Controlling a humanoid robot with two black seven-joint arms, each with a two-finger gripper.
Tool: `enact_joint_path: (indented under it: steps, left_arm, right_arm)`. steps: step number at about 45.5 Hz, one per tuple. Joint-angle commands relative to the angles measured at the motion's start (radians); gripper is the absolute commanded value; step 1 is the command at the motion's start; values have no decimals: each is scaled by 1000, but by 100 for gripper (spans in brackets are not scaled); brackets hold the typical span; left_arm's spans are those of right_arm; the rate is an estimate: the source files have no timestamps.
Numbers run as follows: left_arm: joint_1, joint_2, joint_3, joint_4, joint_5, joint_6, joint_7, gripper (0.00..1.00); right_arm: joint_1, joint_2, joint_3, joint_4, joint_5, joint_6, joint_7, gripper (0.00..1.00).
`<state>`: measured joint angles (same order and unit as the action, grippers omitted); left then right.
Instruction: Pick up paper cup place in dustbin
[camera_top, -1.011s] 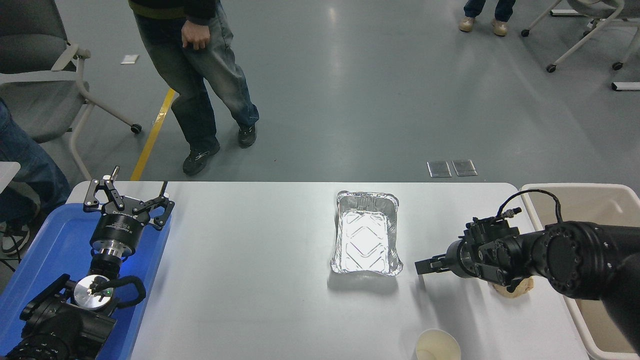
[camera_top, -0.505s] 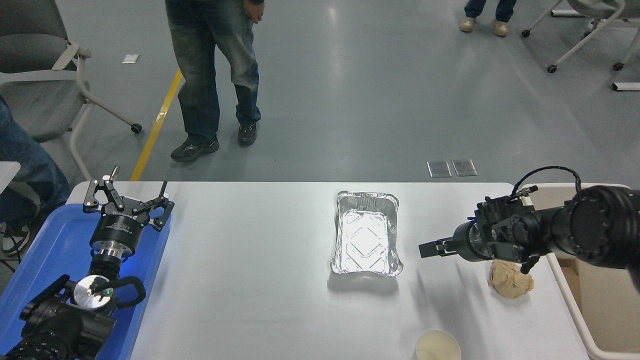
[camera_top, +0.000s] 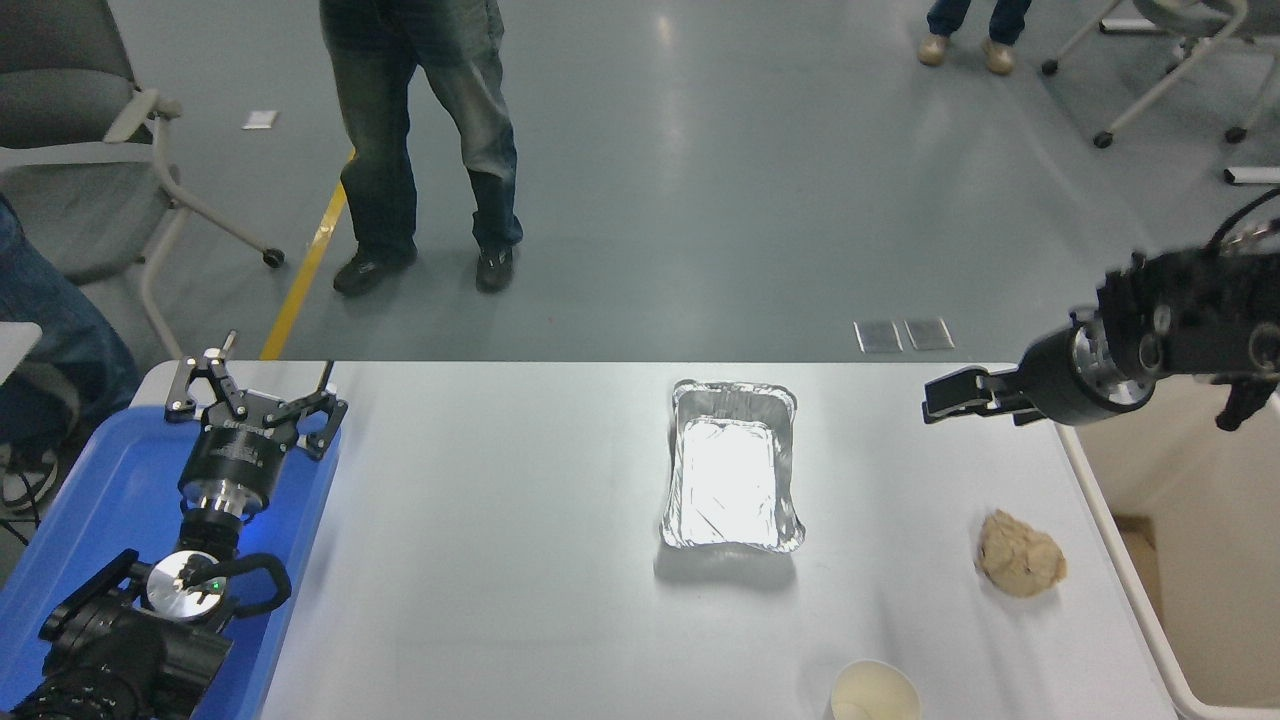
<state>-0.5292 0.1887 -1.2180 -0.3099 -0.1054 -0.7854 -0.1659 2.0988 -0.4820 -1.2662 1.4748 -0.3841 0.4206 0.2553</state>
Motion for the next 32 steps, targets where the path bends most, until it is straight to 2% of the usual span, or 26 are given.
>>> enact_joint_path:
  steps: [1, 3, 9, 32]
  left_arm:
    - [0, 0, 0, 0, 0, 0, -1, 99]
    - [0, 0, 0, 0, 0, 0, -1, 99]
    - [0, 0, 0, 0, 0, 0, -1, 99]
    - [0, 0, -2, 0, 0, 0, -1, 99]
  right_arm:
    - [315, -53, 5, 164, -22, 314, 1, 100]
    - [349, -50, 25, 167, -22, 365, 1, 100]
    - [383, -46, 113, 160, -21, 365, -5, 100]
    - [380, -30, 68, 170, -13, 365, -11, 100]
